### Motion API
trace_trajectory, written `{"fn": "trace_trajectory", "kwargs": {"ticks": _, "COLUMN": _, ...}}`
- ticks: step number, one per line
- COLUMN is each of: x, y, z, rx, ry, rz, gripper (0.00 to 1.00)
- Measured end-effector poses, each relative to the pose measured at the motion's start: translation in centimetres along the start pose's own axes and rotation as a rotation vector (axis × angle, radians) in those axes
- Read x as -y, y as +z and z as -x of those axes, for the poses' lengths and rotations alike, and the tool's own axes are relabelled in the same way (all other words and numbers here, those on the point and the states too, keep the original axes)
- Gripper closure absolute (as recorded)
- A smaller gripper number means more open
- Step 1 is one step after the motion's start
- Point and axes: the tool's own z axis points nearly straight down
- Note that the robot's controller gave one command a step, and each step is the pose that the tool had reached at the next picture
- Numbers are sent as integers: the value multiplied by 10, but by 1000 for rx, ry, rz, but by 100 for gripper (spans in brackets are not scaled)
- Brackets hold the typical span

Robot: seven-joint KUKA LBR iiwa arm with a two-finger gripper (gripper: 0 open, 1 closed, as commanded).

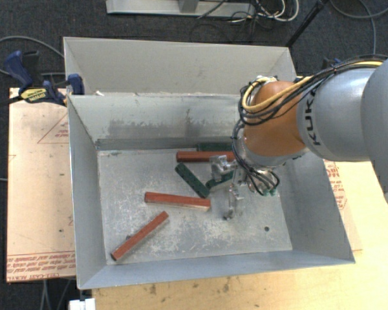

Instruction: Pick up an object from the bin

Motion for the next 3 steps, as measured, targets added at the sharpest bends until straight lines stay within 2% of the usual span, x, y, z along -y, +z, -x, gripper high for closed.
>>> {"fn": "trace_trajectory", "kwargs": {"ticks": 3, "x": 0, "y": -2, "z": 3, "rx": -2, "ry": 3, "rz": 1, "gripper": 0}}
